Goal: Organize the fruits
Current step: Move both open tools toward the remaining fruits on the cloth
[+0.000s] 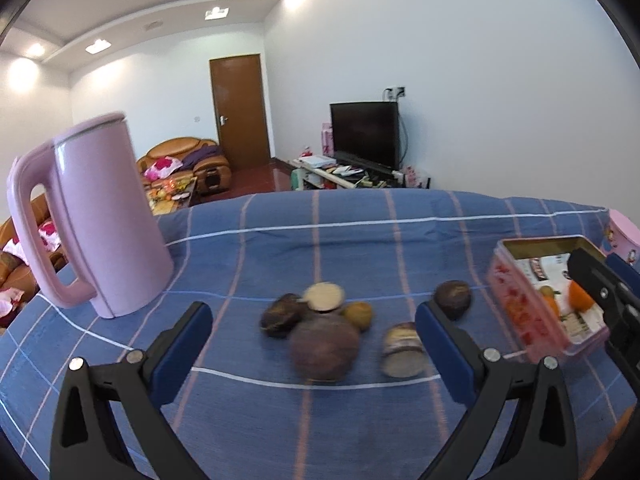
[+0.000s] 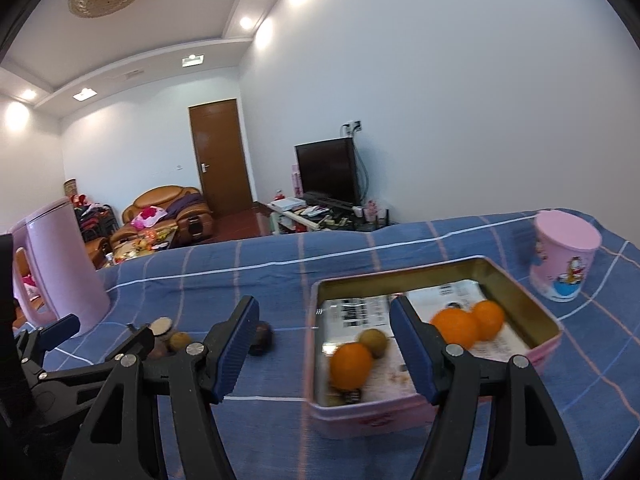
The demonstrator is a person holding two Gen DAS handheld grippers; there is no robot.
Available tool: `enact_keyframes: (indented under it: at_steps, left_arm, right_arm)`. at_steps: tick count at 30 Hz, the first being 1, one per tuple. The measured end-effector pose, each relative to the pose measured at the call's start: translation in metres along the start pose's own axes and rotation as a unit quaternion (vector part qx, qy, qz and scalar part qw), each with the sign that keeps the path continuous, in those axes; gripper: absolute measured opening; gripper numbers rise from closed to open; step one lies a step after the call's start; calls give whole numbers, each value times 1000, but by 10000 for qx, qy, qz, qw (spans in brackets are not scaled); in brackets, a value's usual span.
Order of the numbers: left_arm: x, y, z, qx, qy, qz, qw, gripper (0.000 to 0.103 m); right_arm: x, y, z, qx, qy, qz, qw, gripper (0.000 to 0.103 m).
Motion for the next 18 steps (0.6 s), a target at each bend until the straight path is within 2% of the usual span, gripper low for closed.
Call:
enact_keyframes:
  at_steps: [5,12,15,18]
  left_arm:
    - [-38,18,-1,-313,-351,192,9987,103]
    - [-84,36,-1,-557,-540,908,9928,103]
    - [-93,38,-1,-611,-605,911,9921,103]
    - [-96,39,-2,-664,-644,849,9921,103]
  right_arm:
    - [-21,16,-1,-190,-107,160,9996,69]
    - [-60,42,-8,-667,-389,559,9954,69]
    - [-82,60,-17,-1117,-682,858,9877,69]
    - [-104,81,-31,-1699,-888,1278,9731,69]
Point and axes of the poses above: each gripper's, at about its wrist camera, not at the fingertips, and y roughly the way its jaws point, x to its right, z to its top, the point moved 6 cm from there along y, roughly the way its jaws point, and after that the axes turned 3 degrees about -y, right-handed, at the moved point
